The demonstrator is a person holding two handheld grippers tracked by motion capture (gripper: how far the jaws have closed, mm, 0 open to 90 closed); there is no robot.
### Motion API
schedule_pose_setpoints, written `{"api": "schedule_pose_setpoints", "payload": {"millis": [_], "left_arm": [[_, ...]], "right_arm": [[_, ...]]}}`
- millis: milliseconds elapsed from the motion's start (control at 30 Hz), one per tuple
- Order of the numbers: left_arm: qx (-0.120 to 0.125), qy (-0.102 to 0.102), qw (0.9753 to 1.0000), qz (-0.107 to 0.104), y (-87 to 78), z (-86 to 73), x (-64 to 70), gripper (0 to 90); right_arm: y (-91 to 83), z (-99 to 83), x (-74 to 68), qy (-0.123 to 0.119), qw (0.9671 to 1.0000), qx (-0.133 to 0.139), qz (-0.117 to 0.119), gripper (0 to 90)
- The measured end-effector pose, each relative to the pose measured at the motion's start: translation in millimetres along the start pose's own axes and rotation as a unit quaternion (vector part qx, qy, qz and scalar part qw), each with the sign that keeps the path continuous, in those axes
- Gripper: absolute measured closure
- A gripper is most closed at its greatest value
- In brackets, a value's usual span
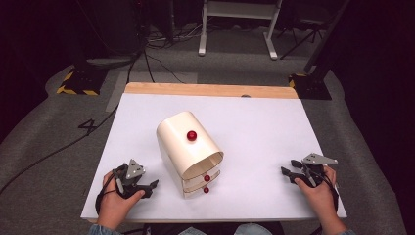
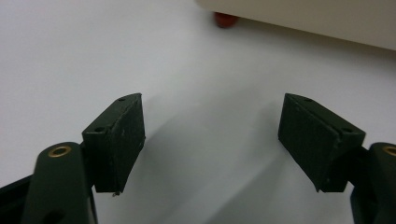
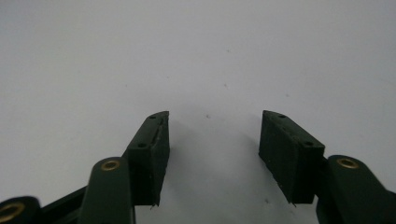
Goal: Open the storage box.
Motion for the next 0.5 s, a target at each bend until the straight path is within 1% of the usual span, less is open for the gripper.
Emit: {"api": "schedule_pose_setpoints", "payload": {"millis": [33, 133, 200, 233, 300, 333, 367, 400, 433, 467, 500], "left_arm": [[0.006, -0.001, 1.0000, -0.003, -1.7, 0.8, 4.5, 23.2], [0.039, -0.015, 0.9988, -0.025, -8.7, 4.3, 18.8, 22.0], [0.071, -0.017, 0.9966, -0.038, -13.5, 7.0, 27.7, 22.1], [0.086, -0.015, 0.9952, -0.045, -16.2, 8.8, 31.7, 22.2], [0.120, -0.012, 0.9908, -0.060, -21.6, 14.7, 39.1, 23.6], [0.120, -0.012, 0.9908, -0.060, -21.6, 14.7, 39.1, 25.0], [0.155, -0.012, 0.9851, -0.072, -26.5, 22.8, 45.5, 26.8], [0.171, -0.009, 0.9821, -0.077, -27.8, 27.0, 48.5, 28.8], [0.184, -0.004, 0.9794, -0.083, -28.0, 30.9, 52.1, 30.5], [0.192, 0.005, 0.9776, -0.085, -27.1, 33.9, 55.7, 30.8], [0.196, 0.010, 0.9768, -0.085, -25.0, 35.8, 59.1, 32.0]], "right_arm": [[0.0, 0.0, 0.0, 0.000, 1.0000, 0.000, 0.000, 43.7], [0.0, -0.1, 0.0, -0.001, 1.0000, 0.000, -0.001, 43.7], [0.0, -0.1, -0.1, -0.002, 1.0000, 0.001, -0.001, 43.7], [0.0, -0.1, -0.1, -0.002, 1.0000, 0.001, -0.001, 43.7], [0.0, -0.1, -0.1, -0.002, 1.0000, 0.001, -0.001, 43.7], [0.0, -0.1, -0.1, -0.002, 1.0000, 0.001, -0.001, 43.7], [0.1, -0.1, -0.1, -0.003, 1.0000, 0.001, -0.001, 43.7], [0.1, -0.2, -0.1, -0.003, 1.0000, 0.001, -0.001, 43.7], [0.1, -0.2, -0.1, -0.003, 1.0000, 0.001, -0.001, 43.7], [0.1, -0.2, -0.2, -0.003, 1.0000, 0.001, -0.002, 43.7], [0.1, -0.2, -0.2, -0.003, 1.0000, 0.001, -0.002, 43.7]]}}
Point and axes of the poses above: each handheld gripper's, and its own axes: y roughly forward along the jaws, z roughly out of its top, x roughly to its right, the point moved 7 cm from there along y, roughly forward along the jaws
